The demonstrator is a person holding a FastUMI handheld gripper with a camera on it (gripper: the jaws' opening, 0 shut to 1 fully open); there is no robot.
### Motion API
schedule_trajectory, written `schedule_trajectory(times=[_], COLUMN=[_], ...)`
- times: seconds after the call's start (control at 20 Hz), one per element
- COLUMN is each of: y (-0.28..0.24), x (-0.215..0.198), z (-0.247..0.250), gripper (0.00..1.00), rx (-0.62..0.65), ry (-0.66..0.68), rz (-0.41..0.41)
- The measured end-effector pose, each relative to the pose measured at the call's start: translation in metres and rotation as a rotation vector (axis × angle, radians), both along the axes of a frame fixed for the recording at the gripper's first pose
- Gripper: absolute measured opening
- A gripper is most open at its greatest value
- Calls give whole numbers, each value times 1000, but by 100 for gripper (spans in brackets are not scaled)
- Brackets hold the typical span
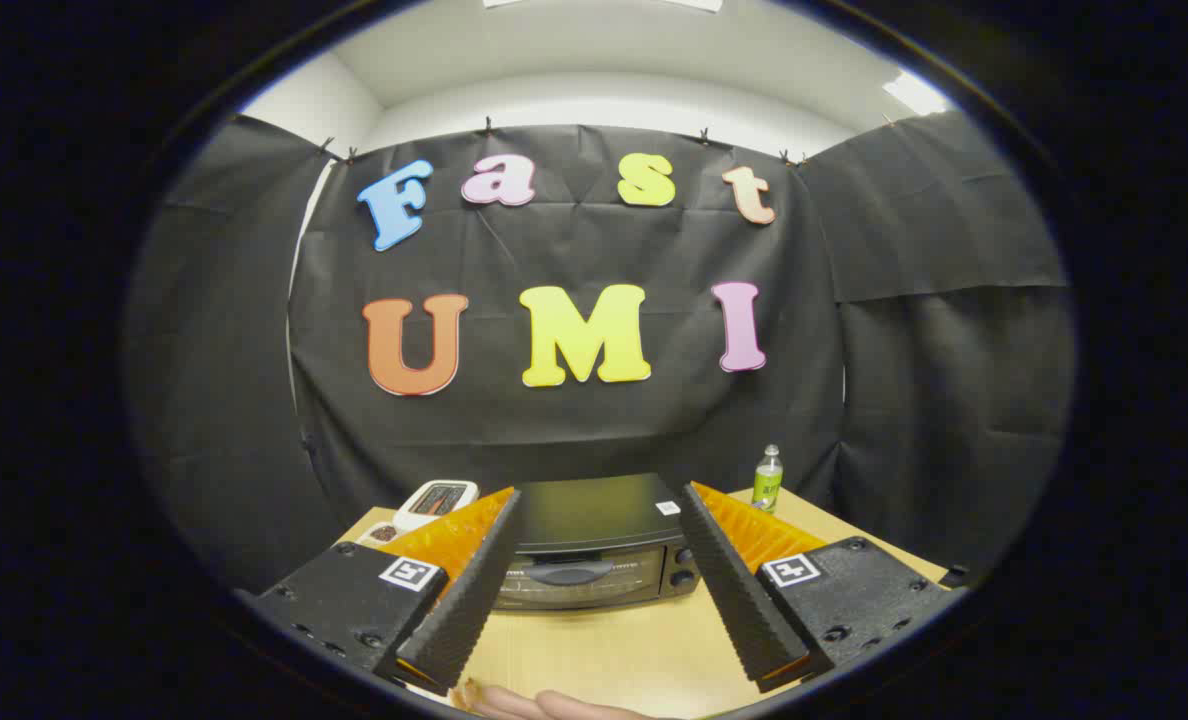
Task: Open the toaster oven, put the food inside, and close the toaster oven door.
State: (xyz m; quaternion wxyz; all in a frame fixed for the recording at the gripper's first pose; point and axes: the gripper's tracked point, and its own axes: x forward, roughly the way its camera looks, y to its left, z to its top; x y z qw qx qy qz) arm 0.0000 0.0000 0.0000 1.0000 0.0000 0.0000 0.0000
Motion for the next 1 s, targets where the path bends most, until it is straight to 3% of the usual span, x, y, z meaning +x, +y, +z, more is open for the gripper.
schedule_trajectory(times=[0.7, 1.0], y=[-8, -2], x=[20, 71], z=[-5, -29], gripper=[100, 100], rx=[-31, -101], ry=[-41, -30], rz=[-11, -19])
